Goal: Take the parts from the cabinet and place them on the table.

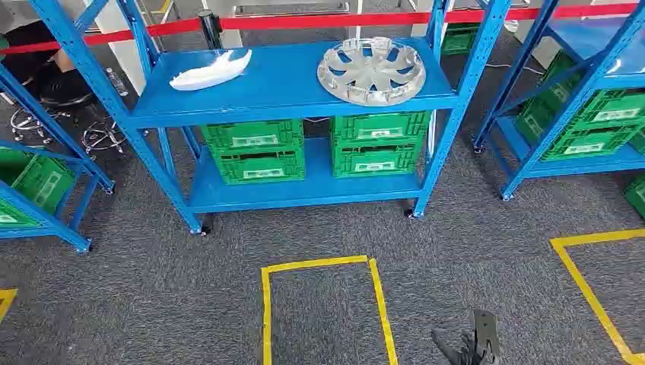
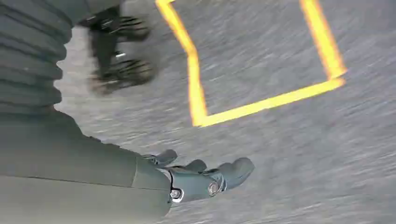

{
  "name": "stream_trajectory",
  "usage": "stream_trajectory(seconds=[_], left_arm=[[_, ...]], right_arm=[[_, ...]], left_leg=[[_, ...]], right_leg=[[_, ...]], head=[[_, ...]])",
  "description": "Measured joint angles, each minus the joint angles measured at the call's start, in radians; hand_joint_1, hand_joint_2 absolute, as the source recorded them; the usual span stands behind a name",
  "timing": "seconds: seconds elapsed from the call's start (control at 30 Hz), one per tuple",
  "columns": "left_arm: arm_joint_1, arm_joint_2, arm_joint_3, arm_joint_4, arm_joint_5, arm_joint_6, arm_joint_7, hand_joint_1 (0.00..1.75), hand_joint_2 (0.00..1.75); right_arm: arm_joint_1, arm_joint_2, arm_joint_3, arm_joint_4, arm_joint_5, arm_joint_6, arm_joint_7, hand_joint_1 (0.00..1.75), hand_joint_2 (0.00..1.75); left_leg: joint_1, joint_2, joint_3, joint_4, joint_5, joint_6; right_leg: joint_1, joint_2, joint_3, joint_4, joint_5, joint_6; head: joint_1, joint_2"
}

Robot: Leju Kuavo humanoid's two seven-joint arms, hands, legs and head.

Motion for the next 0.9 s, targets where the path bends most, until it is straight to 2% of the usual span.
stream_trajectory(seconds=[0.13,0.37,0.67,0.9], left_arm=[[-0.007,-0.007,0.027,0.008,-0.030,0.000,-0.005,0.00,0.00],[-0.016,-0.013,0.057,0.016,-0.056,0.000,-0.012,0.00,0.00],[-0.019,-0.017,0.076,0.023,-0.095,0.002,-0.022,0.00,0.00],[-0.023,-0.022,0.080,0.029,-0.128,0.012,-0.027,0.00,0.00]], right_arm=[[-0.012,0.021,0.060,-0.084,-0.038,0.053,-0.042,0.00,0.00],[0.003,0.028,0.197,-0.268,-0.135,0.088,-0.072,0.00,0.00],[0.043,0.028,0.377,-0.550,-0.229,0.087,-0.109,0.00,0.00],[0.072,0.027,0.524,-0.778,-0.240,0.037,-0.151,0.00,0.00]], left_leg=[[0.000,0.000,0.000,0.000,0.000,0.000],[0.000,0.000,0.000,0.000,0.000,0.000],[0.000,0.000,0.000,0.001,0.000,0.000],[0.000,0.001,0.000,0.001,0.000,0.000]], right_leg=[[0.000,0.000,0.000,0.000,0.000,0.000],[-0.001,0.001,0.000,0.000,0.000,0.000],[0.000,0.001,0.000,0.000,0.000,0.000],[0.000,0.001,0.000,0.000,0.000,0.000]], head=[[0.000,0.000],[0.000,0.000],[0.000,0.000],[0.000,0.000]])
